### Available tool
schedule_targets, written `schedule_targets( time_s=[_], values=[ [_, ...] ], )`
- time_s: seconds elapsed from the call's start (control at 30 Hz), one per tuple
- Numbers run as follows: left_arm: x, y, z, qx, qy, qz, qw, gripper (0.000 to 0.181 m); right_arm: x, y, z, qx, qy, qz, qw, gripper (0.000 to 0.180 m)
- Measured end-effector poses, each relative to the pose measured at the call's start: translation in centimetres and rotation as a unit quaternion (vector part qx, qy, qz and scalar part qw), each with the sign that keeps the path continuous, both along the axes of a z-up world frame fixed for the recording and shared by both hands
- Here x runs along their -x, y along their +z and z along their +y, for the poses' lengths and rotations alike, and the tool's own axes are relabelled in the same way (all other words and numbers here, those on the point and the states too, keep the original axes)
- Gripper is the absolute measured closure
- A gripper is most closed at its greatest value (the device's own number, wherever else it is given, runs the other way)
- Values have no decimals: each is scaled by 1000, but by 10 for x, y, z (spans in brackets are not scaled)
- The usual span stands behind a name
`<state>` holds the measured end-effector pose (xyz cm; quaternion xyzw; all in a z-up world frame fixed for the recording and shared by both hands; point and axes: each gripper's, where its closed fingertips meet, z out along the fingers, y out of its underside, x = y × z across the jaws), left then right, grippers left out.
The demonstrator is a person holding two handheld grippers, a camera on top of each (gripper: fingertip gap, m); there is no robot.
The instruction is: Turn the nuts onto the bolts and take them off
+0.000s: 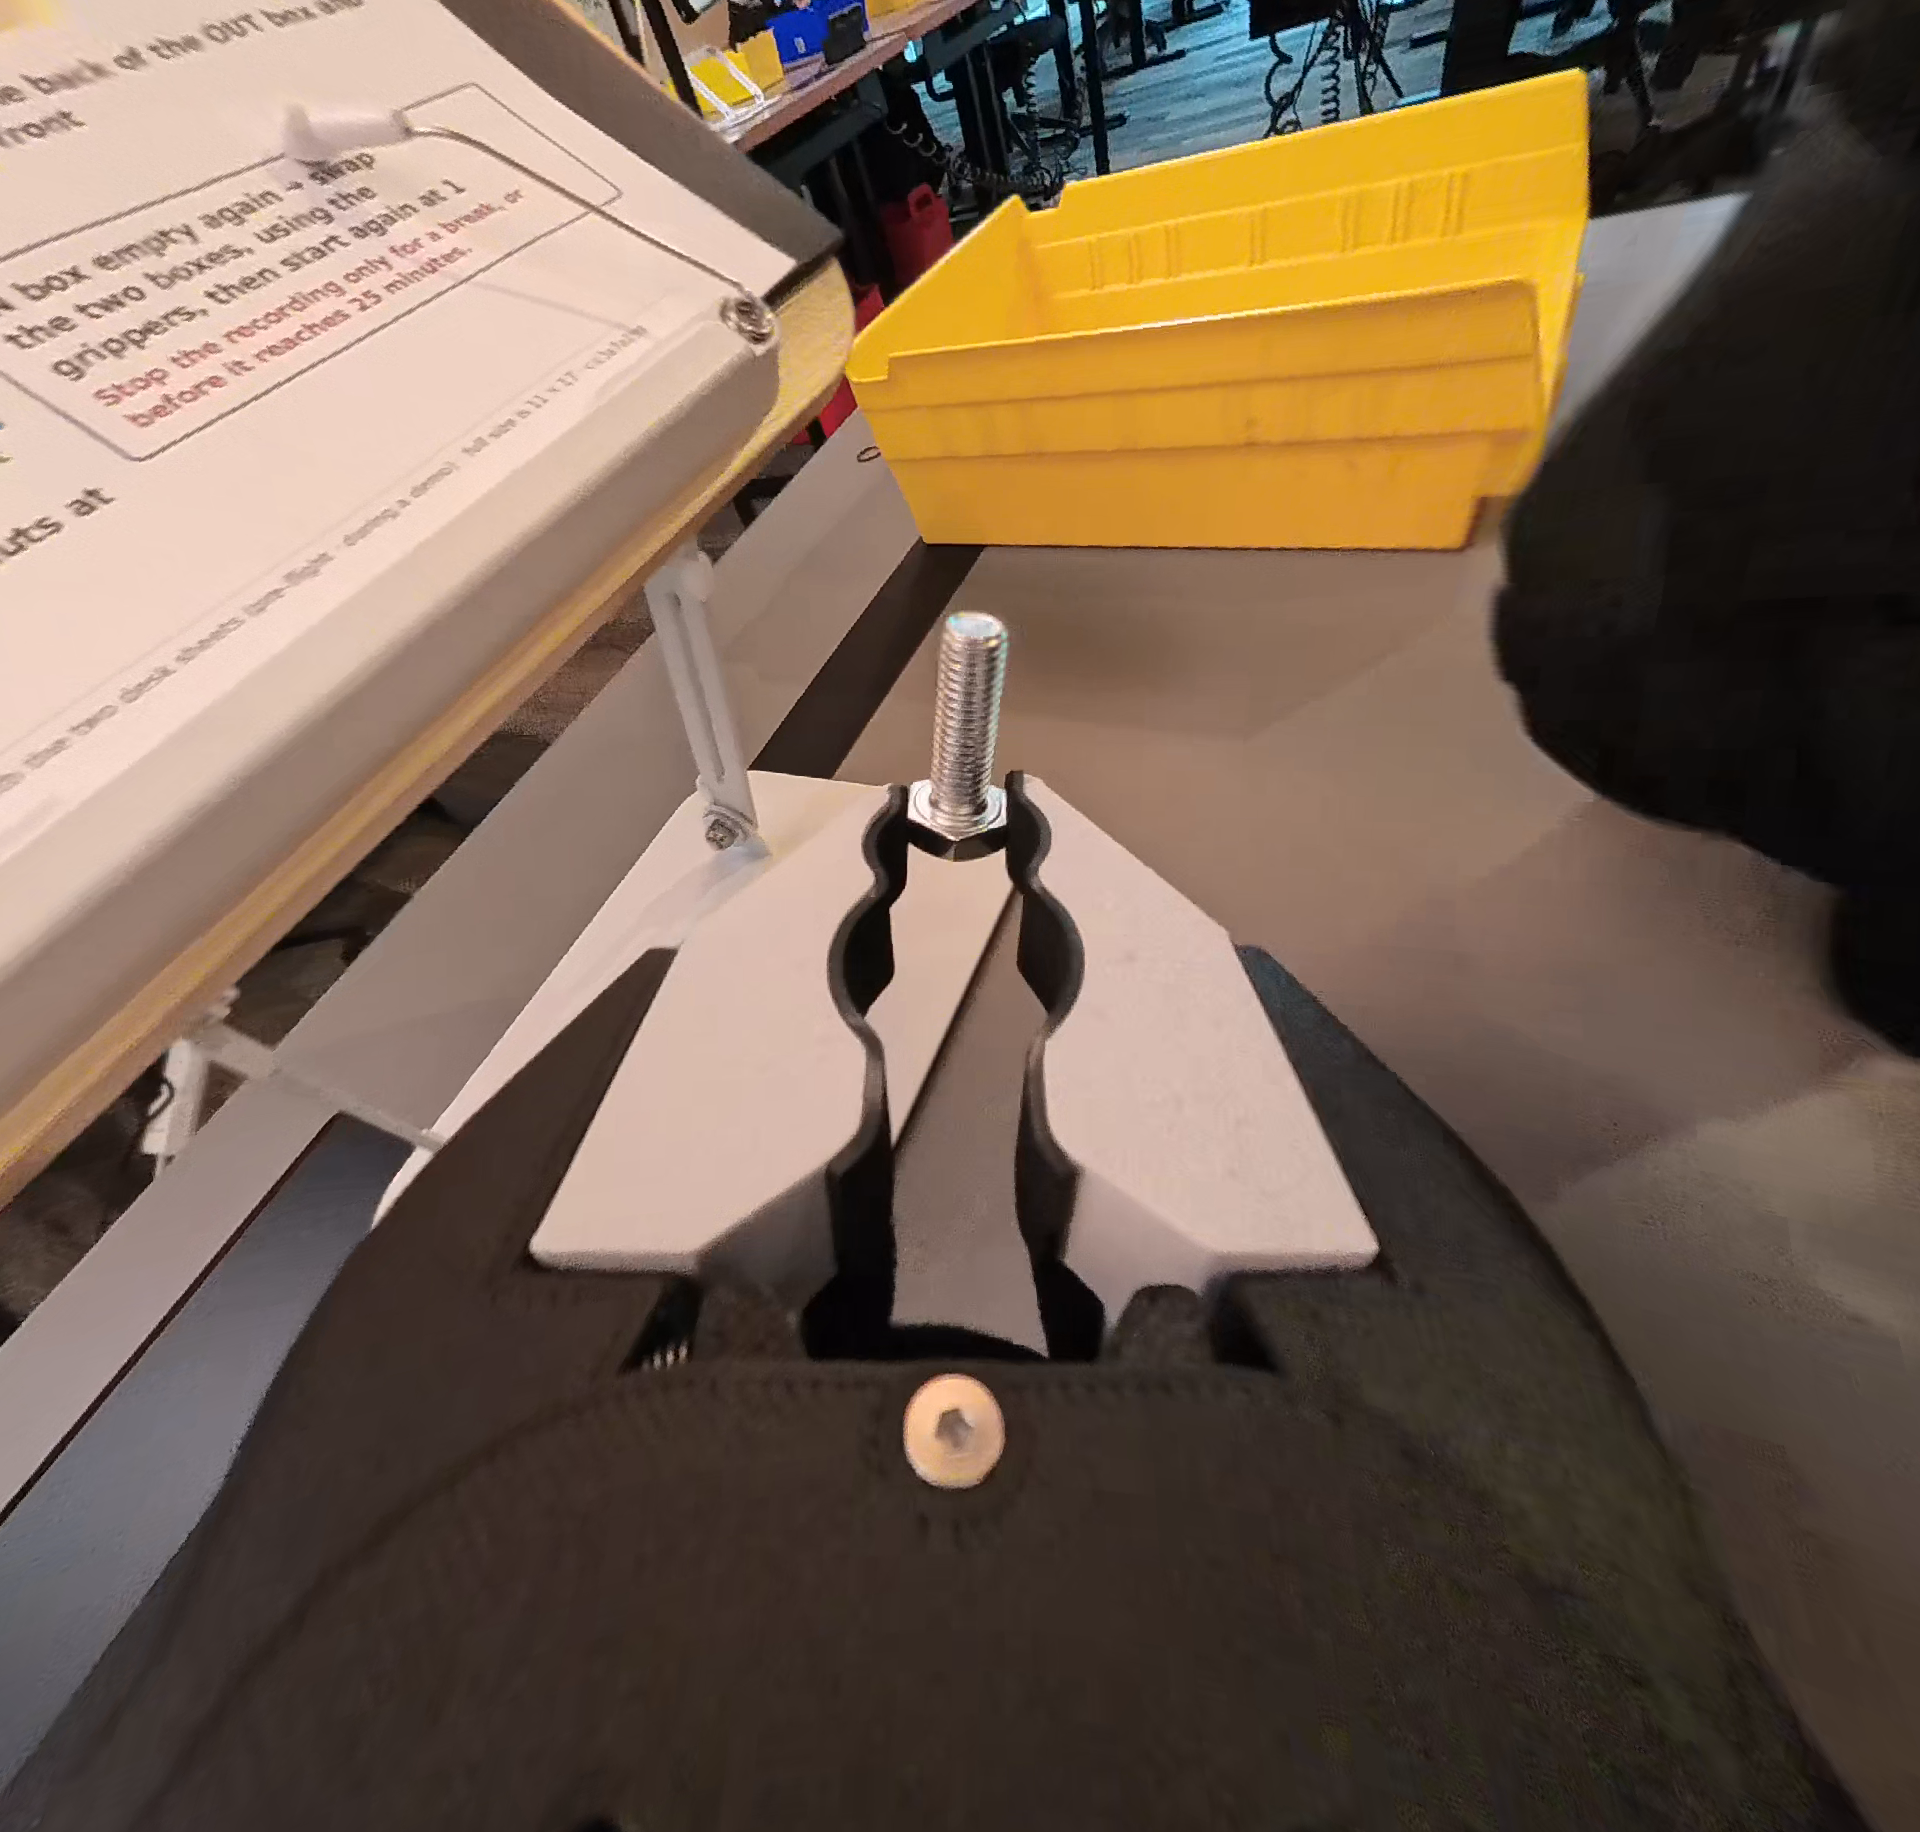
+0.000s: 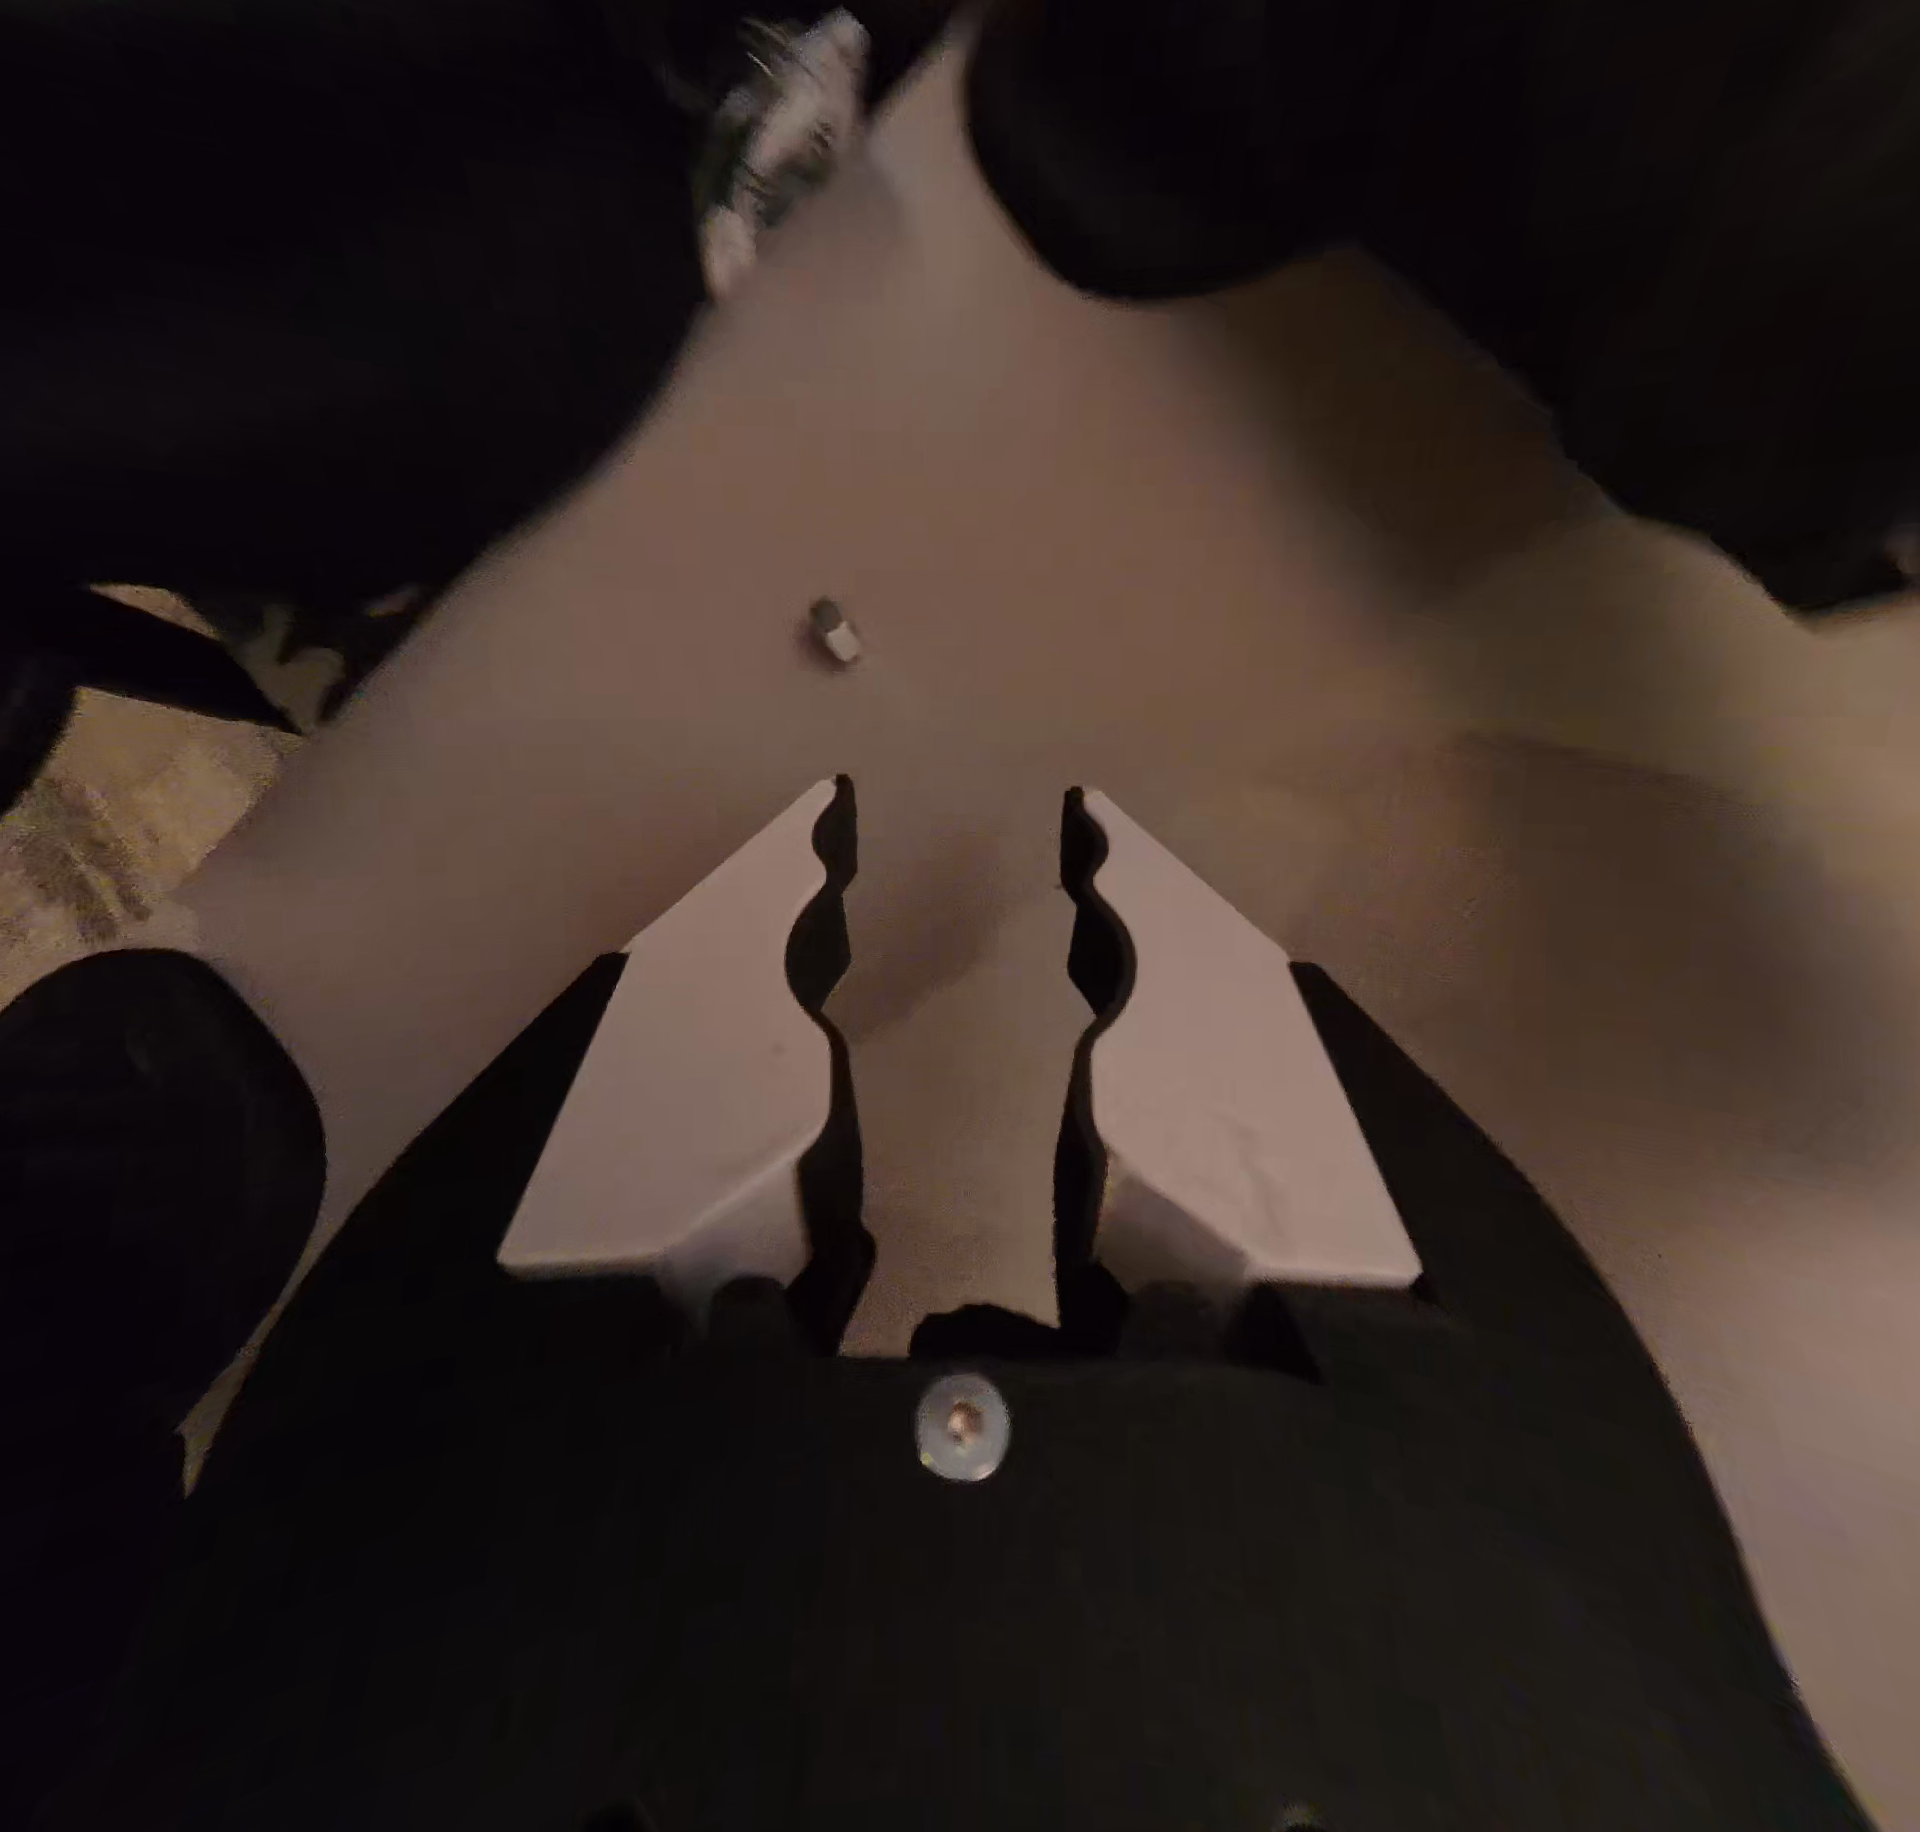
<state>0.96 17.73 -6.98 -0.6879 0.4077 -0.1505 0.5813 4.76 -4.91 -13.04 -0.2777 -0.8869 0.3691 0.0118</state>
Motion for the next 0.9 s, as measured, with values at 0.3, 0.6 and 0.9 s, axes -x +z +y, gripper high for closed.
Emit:
schedule_targets(
  time_s=[0.3,0.6,0.9],
  values=[
    [13,5,3,7,6,-23,1000,164,-12,-32,-111,51,174,-40,983,146],
    [23,2,6,15,13,-31,999,164,-9,-17,-98,101,151,-34,983,150],
    [16,9,2,7,5,-27,1000,164,-20,-26,-144,91,210,-47,972,145]
  ],
)
